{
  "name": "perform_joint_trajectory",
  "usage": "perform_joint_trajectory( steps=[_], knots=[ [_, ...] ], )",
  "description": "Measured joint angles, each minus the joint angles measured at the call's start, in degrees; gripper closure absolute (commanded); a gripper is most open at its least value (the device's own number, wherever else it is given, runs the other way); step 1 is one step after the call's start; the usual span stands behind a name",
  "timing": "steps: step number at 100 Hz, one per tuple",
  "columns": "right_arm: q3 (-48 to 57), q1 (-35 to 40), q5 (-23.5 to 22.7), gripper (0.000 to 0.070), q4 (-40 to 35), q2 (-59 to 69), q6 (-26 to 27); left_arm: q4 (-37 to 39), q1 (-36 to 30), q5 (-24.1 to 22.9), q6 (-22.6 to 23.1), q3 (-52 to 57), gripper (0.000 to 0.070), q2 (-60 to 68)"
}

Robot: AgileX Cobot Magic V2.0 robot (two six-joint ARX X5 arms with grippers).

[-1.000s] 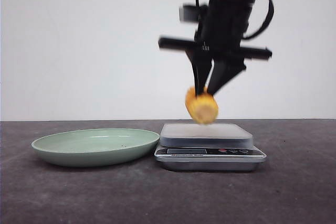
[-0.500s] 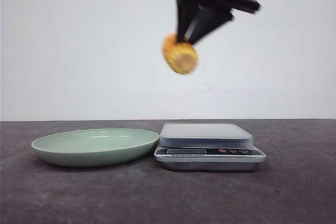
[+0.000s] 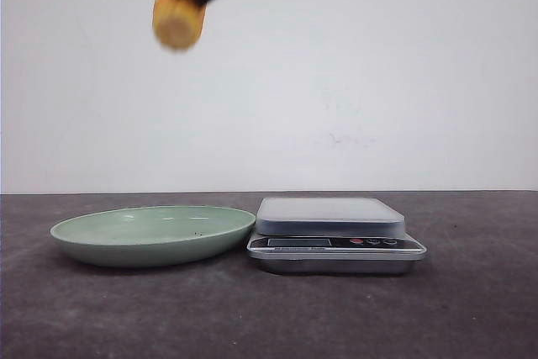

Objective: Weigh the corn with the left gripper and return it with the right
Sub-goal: 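Lift the corn with the right gripper and carry it over the plate, then lower the corn onto the plate and open the right gripper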

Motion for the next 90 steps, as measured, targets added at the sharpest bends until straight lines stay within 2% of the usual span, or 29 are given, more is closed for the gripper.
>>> perform_joint_trajectory(
  steps=[20,47,69,90],
  knots=[
    [5.6,-0.9,-2.4,0.0700,-0.4,9.1,1.7,0.2,0.0,0.0,0.0,0.0,0.0179,0.0],
    [6.9,-1.4,-2.5,0.0700,-3.3,18.1,4.0,0.2,0.0,-0.1,0.0,0.0,0.0179,0.0],
    [6.9,-1.4,-2.4,0.0700,-7.3,22.2,6.7,0.2,0.0,-0.1,0.0,0.0,0.0179,0.0],
    [7.0,-1.3,-2.4,0.0700,-7.5,23.8,8.9,-0.1,0.0,-0.2,0.0,0.0,0.0179,0.0]
  ],
)
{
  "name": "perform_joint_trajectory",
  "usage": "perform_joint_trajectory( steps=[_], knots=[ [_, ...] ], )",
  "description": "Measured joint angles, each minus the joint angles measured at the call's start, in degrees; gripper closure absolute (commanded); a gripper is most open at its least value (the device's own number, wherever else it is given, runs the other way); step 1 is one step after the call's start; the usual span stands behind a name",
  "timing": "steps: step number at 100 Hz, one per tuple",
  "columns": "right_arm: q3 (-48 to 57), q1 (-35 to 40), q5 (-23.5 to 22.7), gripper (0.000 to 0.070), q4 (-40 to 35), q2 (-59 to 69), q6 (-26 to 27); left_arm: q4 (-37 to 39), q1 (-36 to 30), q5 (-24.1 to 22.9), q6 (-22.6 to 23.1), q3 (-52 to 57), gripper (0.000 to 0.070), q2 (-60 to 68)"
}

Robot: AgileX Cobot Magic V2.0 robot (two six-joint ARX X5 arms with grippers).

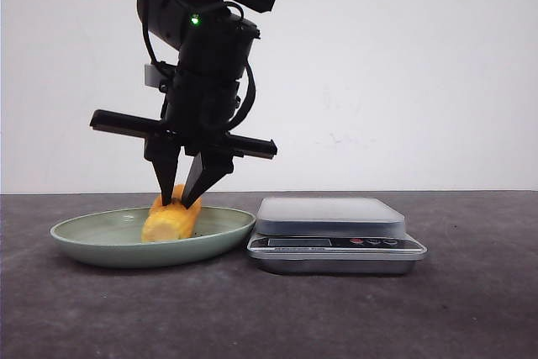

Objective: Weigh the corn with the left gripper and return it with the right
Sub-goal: 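Lower the corn onto the plate and open the right gripper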

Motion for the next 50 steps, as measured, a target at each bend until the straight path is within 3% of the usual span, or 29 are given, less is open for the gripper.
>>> perform_joint_trajectory(
  steps=[11,14,23,28,50],
  knots=[
    [0.0,0.3,0.1,0.0677,0.1,0.1,0.2,0.0,0.0,0.0,0.0,0.0,0.0179,0.0],
    [0.0,0.3,0.2,0.0621,0.2,0.1,0.2,0.0,0.0,0.0,0.0,0.0,0.0179,0.0],
    [0.0,0.5,0.1,0.0366,0.4,0.1,0.2,0.0,0.0,0.0,0.0,0.0,0.0179,0.0],
    [0.0,0.6,0.1,0.0289,0.7,0.1,0.3,0.0,0.0,0.0,0.0,0.0,0.0179,0.0],
    [0.0,0.8,0.0,0.0281,0.6,0.6,0.5,0.0,0.0,0.0,0.0,0.0,0.0179,0.0]
  ],
)
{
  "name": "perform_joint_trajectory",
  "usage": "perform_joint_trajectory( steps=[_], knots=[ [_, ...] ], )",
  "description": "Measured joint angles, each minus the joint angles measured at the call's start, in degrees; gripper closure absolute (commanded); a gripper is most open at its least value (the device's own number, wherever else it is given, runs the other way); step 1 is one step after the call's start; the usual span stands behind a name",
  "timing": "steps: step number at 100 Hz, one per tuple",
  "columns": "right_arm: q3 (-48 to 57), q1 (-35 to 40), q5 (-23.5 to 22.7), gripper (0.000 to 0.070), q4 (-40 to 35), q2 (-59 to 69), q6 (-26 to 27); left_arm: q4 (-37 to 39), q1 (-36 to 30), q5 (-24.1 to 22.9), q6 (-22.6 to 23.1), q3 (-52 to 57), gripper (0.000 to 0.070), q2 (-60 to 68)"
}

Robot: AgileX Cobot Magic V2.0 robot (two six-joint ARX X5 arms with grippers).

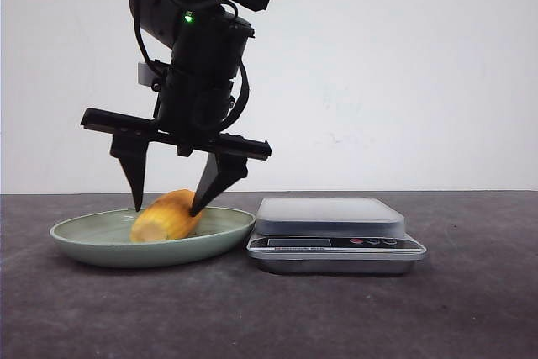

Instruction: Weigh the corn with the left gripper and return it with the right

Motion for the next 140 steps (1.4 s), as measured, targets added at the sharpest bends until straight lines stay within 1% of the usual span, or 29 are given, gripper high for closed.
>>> perform_joint_trajectory(
  steps=[24,31,44,57,65,80,88,106,114,129,140],
  knots=[
    [0.0,0.3,0.5,0.0281,-0.6,-1.4,-0.3,0.0,0.0,0.0,0.0,0.0,0.0179,0.0],
    [0.0,0.3,2.1,0.0281,-1.2,-3.6,-1.2,0.0,0.0,0.0,0.0,0.0,0.0179,0.0],
    [0.0,0.3,6.7,0.0281,-4.0,-9.9,-3.7,0.0,0.0,0.0,0.0,0.0,0.0179,0.0],
    [0.0,0.3,8.6,0.0281,-8.0,-16.6,-7.6,0.0,0.0,0.0,0.0,0.0,0.0179,0.0],
    [0.0,0.7,11.2,0.0281,-12.0,-20.8,-10.4,0.0,0.0,0.0,0.0,0.0,0.0179,0.0],
    [0.0,2.7,19.4,0.0281,-19.5,-30.4,-15.1,0.0,0.0,0.0,0.0,0.0,0.0179,0.0],
    [0.0,4.1,22.6,0.0281,-21.8,-36.7,-16.6,0.1,0.0,0.0,0.0,0.0,0.0179,0.0],
    [0.0,7.8,27.5,0.0281,-25.1,-50.8,-18.2,0.3,0.0,0.0,0.0,0.0,0.0179,0.0],
    [0.0,10.1,31.1,0.0281,-27.4,-56.7,-19.0,0.6,0.0,0.0,0.1,0.0,0.0179,0.0],
    [0.0,14.6,36.1,0.0281,-34.2,-66.7,-19.8,2.3,0.0,0.0,0.4,0.0,0.0179,0.0],
    [0.0,16.9,37.4,0.0281,-39.4,-73.0,-19.4,3.7,0.0,0.0,0.5,0.0,0.0179,0.0]
  ],
)
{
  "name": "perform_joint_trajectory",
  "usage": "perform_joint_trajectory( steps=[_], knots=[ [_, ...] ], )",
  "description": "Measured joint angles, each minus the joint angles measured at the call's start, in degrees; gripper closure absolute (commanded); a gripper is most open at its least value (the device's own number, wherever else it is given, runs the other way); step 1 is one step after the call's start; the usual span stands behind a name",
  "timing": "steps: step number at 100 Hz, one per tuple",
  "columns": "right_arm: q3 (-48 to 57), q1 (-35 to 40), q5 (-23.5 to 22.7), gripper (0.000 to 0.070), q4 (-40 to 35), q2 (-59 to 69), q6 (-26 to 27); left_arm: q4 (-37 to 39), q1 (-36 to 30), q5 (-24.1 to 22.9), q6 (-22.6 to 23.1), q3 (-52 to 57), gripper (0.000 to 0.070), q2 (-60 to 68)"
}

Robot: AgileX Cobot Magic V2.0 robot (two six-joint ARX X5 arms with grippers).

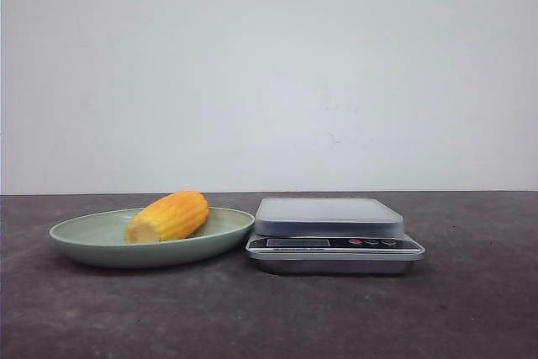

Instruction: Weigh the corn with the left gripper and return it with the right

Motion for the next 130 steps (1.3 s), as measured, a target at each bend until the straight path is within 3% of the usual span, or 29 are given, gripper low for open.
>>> perform_joint_trajectory(
  steps=[16,45,54,73,93,97,100,103,107,109,130],
  knots=[
    [0.0,0.7,0.2,0.0281,-4.4,-8.0,0.9,0.0,0.0,0.0,0.0,0.0,0.0180,0.0],
    [-9.6,0.6,0.2,0.0281,-3.2,-20.6,1.3,5.6,0.0,0.1,0.0,-3.5,0.0184,0.0],
    [-16.8,0.6,-0.4,0.0281,0.8,-24.8,1.3,7.6,0.0,0.2,0.0,-5.2,0.0184,0.0],
    [-33.8,0.6,-6.0,0.0284,14.8,-33.2,1.2,9.9,0.0,0.2,0.0,-7.3,0.0184,0.2],
    [-46.0,0.6,-9.4,0.0353,26.3,-33.6,1.0,11.8,0.0,0.3,0.0,-7.3,0.0196,1.3],
    [-47.1,0.6,-10.1,0.0368,28.3,-33.4,0.9,12.2,0.0,0.7,0.1,-7.3,0.0239,1.6],
    [-47.6,0.6,-10.3,0.0413,29.7,-33.4,0.9,12.5,0.0,1.1,0.2,-7.3,0.0317,1.7],
    [-47.8,0.6,-10.3,0.0500,30.8,-33.3,0.9,12.6,0.0,1.2,0.2,-7.3,0.0428,1.9],
    [-47.8,0.6,-10.2,0.0670,31.7,-33.2,0.9,12.6,0.0,1.3,0.3,-7.3,0.0619,2.0],
    [-47.8,0.6,-10.0,0.0700,32.1,-33.3,0.9,12.6,0.0,1.3,0.5,-7.3,0.0700,2.1],
    [-47.8,0.6,-7.6,0.0688,33.0,-33.3,0.3,13.2,0.0,1.3,1.9,-7.3,0.0690,2.4]
  ],
)
